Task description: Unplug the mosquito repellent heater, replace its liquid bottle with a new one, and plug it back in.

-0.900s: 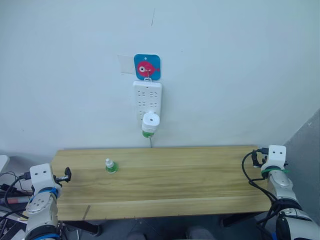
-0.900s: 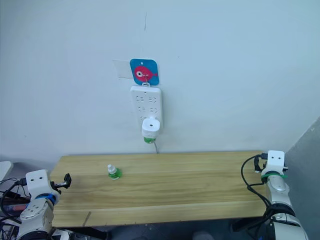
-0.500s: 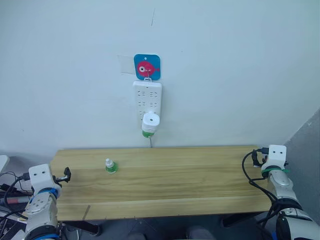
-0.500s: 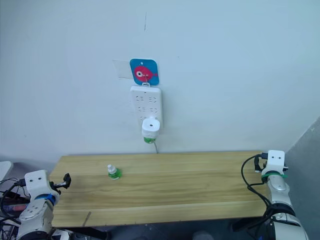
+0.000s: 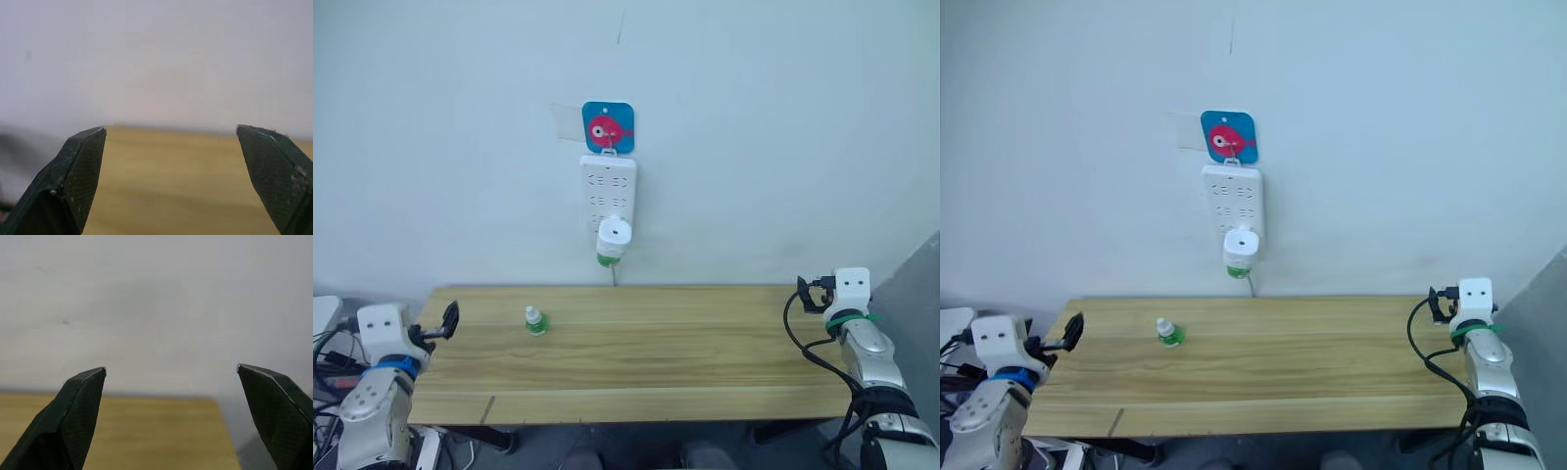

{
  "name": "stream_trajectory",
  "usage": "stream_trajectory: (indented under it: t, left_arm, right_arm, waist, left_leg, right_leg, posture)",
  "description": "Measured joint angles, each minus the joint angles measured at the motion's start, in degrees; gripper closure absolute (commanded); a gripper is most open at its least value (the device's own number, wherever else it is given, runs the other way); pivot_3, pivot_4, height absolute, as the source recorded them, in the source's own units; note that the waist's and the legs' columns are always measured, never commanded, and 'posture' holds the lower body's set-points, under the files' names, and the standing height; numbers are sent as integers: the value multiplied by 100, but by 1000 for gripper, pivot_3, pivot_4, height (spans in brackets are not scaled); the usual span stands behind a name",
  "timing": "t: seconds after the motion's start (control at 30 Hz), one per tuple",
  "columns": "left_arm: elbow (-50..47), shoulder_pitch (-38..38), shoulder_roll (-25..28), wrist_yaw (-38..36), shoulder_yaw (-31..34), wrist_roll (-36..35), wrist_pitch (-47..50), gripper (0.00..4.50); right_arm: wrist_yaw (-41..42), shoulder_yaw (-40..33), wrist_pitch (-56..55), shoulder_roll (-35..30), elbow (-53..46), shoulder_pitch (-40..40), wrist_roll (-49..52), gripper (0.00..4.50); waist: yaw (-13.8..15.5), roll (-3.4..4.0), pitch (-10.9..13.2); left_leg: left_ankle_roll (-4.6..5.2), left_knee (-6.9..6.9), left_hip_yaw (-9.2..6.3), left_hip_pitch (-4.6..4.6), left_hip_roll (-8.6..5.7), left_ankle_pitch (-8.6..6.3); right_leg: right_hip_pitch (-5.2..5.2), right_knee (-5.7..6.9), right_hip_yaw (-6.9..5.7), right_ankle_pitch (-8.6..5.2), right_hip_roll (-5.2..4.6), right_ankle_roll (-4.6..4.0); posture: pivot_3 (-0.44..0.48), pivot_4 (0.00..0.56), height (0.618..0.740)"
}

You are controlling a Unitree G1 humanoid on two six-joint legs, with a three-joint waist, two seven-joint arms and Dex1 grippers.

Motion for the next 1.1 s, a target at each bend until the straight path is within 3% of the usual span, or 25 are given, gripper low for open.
stream_trajectory:
  t: [0.1, 0.17, 0.23, 0.3, 0.47, 0.77, 1.1]
  left_arm:
    - [-743, -133, 328, -318, -3, -392, 612, 0]
    - [-1132, -431, 528, -551, -39, -688, 1025, 297]
    - [-1490, -933, 796, -858, -226, -1008, 1516, 851]
    - [-1582, -1194, 888, -988, -358, -1087, 1744, 1360]
    - [-1497, -2268, 1034, -1575, -1171, -1133, 2371, 1360]
    - [-20, -3622, 844, -2753, -2215, -393, 1942, 1360]
    - [1740, -4770, 525, -3715, -2583, 395, 1004, 1360]
  right_arm:
    - [217, 110, 801, 156, -1499, 297, 418, 14]
    - [397, 278, 1401, 241, -2493, 465, 777, 0]
    - [583, 545, 2083, 286, -3564, 499, 1164, 0]
    - [676, 629, 2379, 269, -4002, 512, 1331, 0]
    - [803, 1039, 3450, 220, -5340, 471, 1876, 0]
    - [753, 1760, 4136, 425, -6187, 242, 2031, 0]
    - [537, 1866, 4313, 490, -6351, 414, 1972, 0]
  waist:
    - [43, 24, 68]
    - [66, 29, 122]
    - [76, 30, 169]
    - [75, 28, 203]
    - [65, 19, 298]
    - [-69, -2, 435]
    - [-127, -18, 504]
  left_leg:
    - [0, 0, -4, 0, -1, 0]
    - [0, 1, -5, -4, -2, 0]
    - [-1, 3, -4, -14, -4, -1]
    - [-4, 3, -4, -17, -4, -3]
    - [-7, 9, -18, -79, -4, -7]
    - [-7, 19, -23, -102, -5, -7]
    - [-21, 46, -35, -155, -5, 2]
  right_leg:
    - [-1, 2, -3, -6, 1, -3]
    - [-3, 1, -4, -7, 1, -2]
    - [-10, -4, -4, -8, 1, -1]
    - [-12, -10, -4, -9, 1, 2]
    - [-53, -23, -17, -11, 4, 1]
    - [-78, -18, -16, -10, 8, 1]
    - [-127, 3, -28, -10, 9, 1]
  posture:
    - [16, 117, 740]
    - [-1, 126, 740]
    - [-16, 131, 740]
    - [-35, 137, 740]
    - [-56, 146, 740]
    - [-107, 167, 740]
    - [-124, 170, 740]
